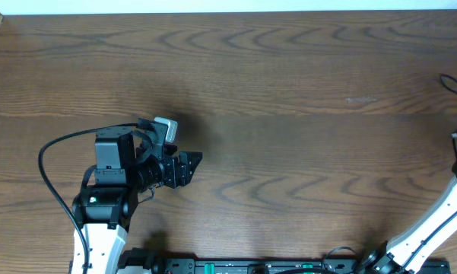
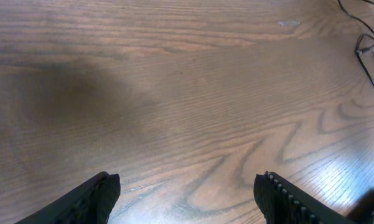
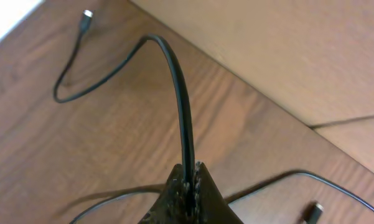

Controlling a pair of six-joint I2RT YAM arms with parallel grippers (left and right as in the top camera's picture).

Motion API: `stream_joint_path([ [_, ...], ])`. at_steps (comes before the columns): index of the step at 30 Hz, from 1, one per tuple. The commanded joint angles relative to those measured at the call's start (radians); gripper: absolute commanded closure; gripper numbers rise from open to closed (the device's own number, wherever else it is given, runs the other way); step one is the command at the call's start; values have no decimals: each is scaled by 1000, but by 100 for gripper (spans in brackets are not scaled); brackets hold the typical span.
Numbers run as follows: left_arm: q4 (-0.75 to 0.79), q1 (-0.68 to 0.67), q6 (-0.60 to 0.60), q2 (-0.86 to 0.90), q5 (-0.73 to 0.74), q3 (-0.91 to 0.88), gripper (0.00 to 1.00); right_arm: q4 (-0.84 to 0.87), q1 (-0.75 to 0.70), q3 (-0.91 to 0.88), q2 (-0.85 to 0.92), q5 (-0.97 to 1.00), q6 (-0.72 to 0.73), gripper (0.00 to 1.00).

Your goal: Untangle cables

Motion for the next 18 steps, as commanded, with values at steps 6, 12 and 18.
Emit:
stream_joint_path([
  [6, -6, -7, -5, -7, 18, -3, 26, 81, -5, 9, 53, -51, -9, 99],
  [12, -18, -82, -8, -7, 17, -3, 25, 127, -20, 9, 144, -57, -9, 99],
  [18, -17, -175, -10, -6, -9, -3, 25, 128, -20, 9, 241, -56, -12, 99],
])
